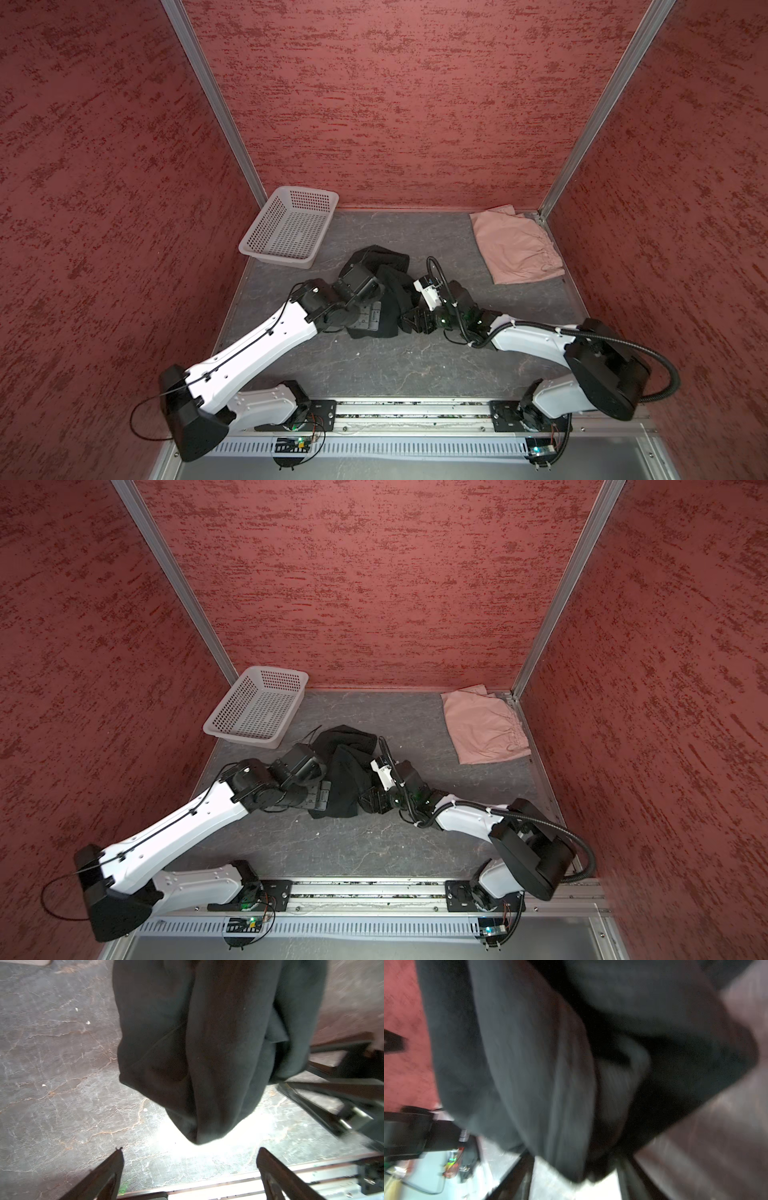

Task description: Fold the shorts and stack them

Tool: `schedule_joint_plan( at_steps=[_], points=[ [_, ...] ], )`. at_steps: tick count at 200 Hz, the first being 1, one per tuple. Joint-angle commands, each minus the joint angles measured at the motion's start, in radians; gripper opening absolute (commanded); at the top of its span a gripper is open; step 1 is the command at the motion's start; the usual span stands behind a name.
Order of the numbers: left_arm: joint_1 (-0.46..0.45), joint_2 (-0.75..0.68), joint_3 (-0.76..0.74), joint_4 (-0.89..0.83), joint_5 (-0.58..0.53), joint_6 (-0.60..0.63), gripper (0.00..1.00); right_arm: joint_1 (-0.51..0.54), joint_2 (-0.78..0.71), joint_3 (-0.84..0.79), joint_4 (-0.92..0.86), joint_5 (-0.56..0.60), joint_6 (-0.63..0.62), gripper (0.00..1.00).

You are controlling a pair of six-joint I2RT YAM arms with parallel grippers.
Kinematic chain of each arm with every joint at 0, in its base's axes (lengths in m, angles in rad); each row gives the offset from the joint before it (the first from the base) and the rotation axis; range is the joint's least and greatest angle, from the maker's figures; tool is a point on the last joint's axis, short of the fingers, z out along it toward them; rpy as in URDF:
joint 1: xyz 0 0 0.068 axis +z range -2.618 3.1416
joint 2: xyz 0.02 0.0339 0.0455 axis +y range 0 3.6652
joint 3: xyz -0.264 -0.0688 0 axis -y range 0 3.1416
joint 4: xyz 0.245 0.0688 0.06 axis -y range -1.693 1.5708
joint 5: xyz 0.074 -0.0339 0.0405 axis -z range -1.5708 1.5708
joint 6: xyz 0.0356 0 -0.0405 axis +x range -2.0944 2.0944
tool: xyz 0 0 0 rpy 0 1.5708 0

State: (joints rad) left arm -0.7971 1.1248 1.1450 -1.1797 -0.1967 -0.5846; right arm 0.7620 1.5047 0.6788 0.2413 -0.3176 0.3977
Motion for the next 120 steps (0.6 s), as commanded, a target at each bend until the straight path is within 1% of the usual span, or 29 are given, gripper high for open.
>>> schedule_joint_plan(
  at_steps=[1,8,9,23,39,61,81,89,98,120],
  points=[
    [-0.006,-0.079,-0.060,0.071,0.077,0.012,0.99,-0.001,0.045,0.114,0.008,0.038,-0.099,0.15],
    [-0.016,-0.098,-0.085,0.100,0.107,0.022,0.99,-0.006,0.067,0.166,-0.025,0.042,-0.122,0.01],
    [-0.017,-0.101,-0.087,0.103,0.109,0.023,1.00,-0.007,0.070,0.175,-0.031,0.043,-0.126,0.00],
    [-0.025,-0.118,-0.122,0.116,0.128,0.018,0.99,-0.023,0.121,0.311,-0.148,0.090,-0.186,0.00],
    [-0.029,-0.108,-0.136,0.095,0.124,0.007,0.99,-0.055,0.157,0.464,-0.260,0.155,-0.265,0.00],
    [-0.053,-0.104,-0.113,0.071,0.108,0.012,0.99,-0.105,0.147,0.653,-0.375,0.190,-0.326,0.00],
    [-0.068,-0.116,-0.072,0.053,0.079,0.040,0.99,-0.115,0.115,0.787,-0.449,0.185,-0.375,0.00],
    [-0.068,-0.126,-0.060,0.057,0.070,0.058,0.99,-0.116,0.111,0.841,-0.487,0.160,-0.389,0.00],
    [-0.068,-0.136,-0.048,0.066,0.071,0.084,0.99,-0.115,0.110,0.903,-0.535,0.130,-0.397,0.00],
    [-0.070,-0.143,-0.020,0.085,0.086,0.143,0.99,-0.113,0.106,1.022,-0.612,0.098,-0.408,0.00]
  ],
)
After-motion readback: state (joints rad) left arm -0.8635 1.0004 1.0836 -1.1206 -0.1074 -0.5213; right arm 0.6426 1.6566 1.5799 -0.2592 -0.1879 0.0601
